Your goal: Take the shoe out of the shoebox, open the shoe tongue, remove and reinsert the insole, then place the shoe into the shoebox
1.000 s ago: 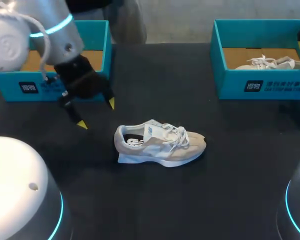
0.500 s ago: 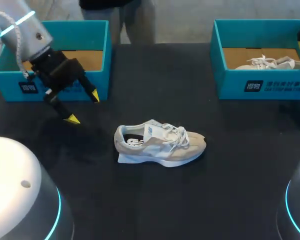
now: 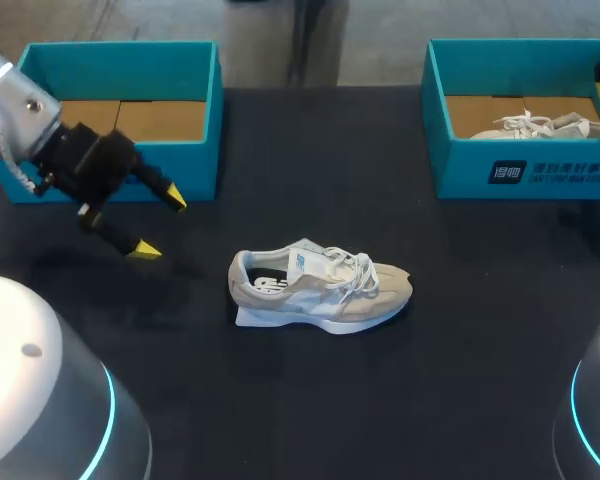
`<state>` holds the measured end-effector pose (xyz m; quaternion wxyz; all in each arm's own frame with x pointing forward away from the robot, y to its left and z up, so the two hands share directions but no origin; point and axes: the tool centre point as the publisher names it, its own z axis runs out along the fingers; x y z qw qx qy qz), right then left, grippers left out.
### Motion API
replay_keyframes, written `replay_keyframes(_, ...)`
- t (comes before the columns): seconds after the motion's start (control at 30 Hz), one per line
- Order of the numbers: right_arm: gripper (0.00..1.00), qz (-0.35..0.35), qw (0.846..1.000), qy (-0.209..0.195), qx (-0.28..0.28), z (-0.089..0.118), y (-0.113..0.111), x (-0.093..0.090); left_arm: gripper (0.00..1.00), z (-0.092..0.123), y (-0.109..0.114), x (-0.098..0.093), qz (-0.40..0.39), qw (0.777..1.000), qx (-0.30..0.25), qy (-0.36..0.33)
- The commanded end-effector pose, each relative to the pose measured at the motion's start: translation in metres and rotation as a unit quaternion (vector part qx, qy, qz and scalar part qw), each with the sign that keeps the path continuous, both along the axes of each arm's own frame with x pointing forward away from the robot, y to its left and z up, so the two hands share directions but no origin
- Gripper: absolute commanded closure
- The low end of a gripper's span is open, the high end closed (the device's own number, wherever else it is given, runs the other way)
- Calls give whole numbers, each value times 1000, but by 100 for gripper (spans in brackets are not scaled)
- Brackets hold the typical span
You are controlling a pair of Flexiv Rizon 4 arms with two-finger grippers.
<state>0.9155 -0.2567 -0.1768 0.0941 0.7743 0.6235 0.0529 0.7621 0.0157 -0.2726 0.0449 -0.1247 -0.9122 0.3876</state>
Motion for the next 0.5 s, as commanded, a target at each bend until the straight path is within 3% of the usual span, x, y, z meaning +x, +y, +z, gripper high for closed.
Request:
replay_keyframes(0.03, 0, 0, 1000, -1, 0, 0, 0, -1, 0, 1, 0, -5, 12, 1000, -1, -12)
replay_keyframes(0.27, 0, 0, 1000, -1, 0, 0, 0, -1, 0, 1, 0, -5, 12, 1000, -1, -12)
replay_keyframes(0.5, 0, 0, 1000, -1, 0, 0, 0, -1, 0, -21, -7, -10, 50, 997, -33, 46)
